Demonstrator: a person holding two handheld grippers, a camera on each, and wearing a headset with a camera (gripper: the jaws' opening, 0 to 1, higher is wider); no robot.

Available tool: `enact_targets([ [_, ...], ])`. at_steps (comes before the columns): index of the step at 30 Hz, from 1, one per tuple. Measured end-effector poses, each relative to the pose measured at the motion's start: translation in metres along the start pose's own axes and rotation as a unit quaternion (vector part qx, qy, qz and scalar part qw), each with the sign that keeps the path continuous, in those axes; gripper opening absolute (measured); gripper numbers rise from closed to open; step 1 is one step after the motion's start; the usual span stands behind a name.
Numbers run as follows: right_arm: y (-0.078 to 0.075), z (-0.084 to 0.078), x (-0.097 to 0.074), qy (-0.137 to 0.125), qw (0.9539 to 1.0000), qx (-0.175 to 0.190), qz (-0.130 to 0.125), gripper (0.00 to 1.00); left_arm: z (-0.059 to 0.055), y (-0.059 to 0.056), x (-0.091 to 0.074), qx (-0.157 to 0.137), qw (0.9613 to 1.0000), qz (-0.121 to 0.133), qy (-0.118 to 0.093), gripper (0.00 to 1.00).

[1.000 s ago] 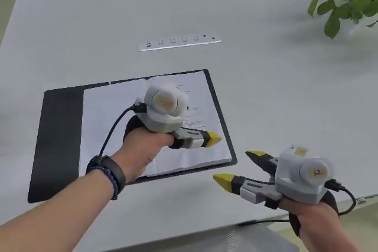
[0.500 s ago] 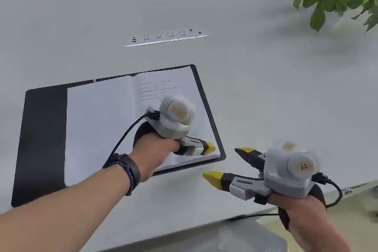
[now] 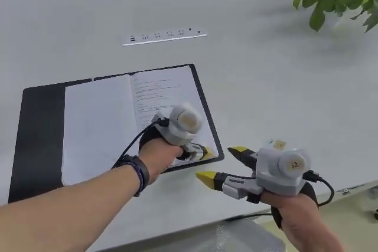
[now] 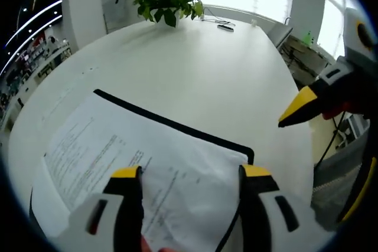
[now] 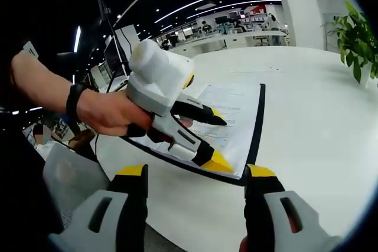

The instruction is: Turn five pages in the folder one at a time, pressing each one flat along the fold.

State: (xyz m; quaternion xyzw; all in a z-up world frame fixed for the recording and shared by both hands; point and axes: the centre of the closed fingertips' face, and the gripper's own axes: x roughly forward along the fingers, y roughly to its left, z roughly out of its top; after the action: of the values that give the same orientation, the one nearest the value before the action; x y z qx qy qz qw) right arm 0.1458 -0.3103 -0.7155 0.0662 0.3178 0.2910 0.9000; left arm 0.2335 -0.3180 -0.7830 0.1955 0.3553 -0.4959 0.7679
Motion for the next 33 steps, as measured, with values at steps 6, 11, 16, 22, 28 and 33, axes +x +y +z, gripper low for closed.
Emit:
enact_targets([
  [6,-0.003,0.0,-0.002,-0.001,1.0,0.004,-0.002,0.65,-0.002,0.001,0.0,0.019,0.9998,0.001,0.003,0.63],
  [11,-0.005,-0.001,-0.003,-0.005,0.9999,0.014,-0.002,0.63,-0.002,0.004,0.0,0.018,0.9998,0.003,-0.003,0.62],
  [16,-0.006,-0.001,-0.003,-0.006,0.9999,0.015,-0.004,0.63,-0.001,0.01,-0.002,0.012,0.9999,-0.002,-0.003,0.56],
  [22,-0.011,0.001,0.001,-0.003,0.9999,0.014,-0.004,0.62,-0.001,0.008,-0.003,-0.001,0.9999,-0.009,-0.007,0.57],
  [28,-0.019,0.004,0.011,0.001,0.9999,0.01,0.002,0.61,-0.002,0.01,-0.003,0.001,0.9999,-0.006,-0.009,0.53],
  [33,-0.027,0.011,0.018,0.001,0.9999,0.011,0.005,0.6,-0.003,0.015,-0.002,0.007,0.9999,0.004,-0.011,0.48],
])
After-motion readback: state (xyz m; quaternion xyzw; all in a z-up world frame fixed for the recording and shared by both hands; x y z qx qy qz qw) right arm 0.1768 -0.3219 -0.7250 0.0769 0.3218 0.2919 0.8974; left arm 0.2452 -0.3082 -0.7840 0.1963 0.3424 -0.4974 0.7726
